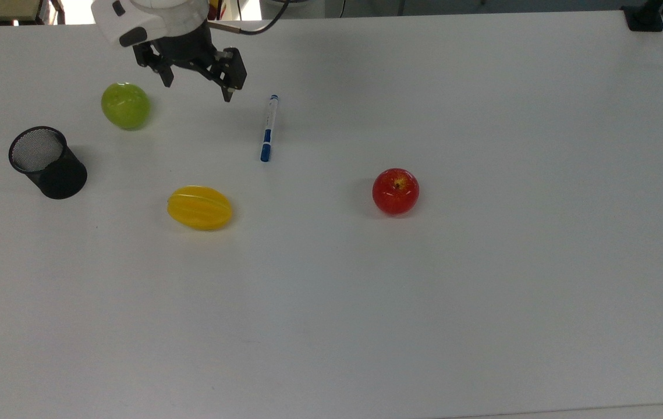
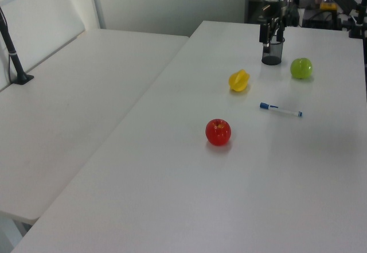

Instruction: Take marker pen

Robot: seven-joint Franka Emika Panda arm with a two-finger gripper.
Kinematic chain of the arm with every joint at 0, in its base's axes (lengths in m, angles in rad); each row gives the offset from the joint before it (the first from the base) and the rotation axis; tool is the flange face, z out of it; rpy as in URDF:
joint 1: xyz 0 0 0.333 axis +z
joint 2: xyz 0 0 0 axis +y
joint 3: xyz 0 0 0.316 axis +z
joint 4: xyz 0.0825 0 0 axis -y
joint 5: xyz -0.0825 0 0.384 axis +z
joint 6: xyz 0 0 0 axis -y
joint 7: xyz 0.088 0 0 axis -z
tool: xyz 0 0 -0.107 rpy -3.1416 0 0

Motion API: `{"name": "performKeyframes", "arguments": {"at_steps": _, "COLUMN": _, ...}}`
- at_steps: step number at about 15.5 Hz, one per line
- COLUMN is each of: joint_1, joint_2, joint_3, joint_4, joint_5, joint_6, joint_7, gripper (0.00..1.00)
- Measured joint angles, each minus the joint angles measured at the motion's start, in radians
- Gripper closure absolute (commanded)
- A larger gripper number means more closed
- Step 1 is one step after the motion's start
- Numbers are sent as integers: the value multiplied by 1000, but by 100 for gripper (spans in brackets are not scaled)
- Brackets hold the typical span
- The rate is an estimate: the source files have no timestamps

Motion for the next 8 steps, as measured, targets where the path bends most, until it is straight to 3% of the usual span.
{"name": "performKeyframes", "arguments": {"at_steps": 8, "joint_1": -76, "joint_2": -59, "joint_3": 0, "joint_4": 78, "joint_5": 0, "joint_6": -189, "joint_7": -91, "gripper": 0}}
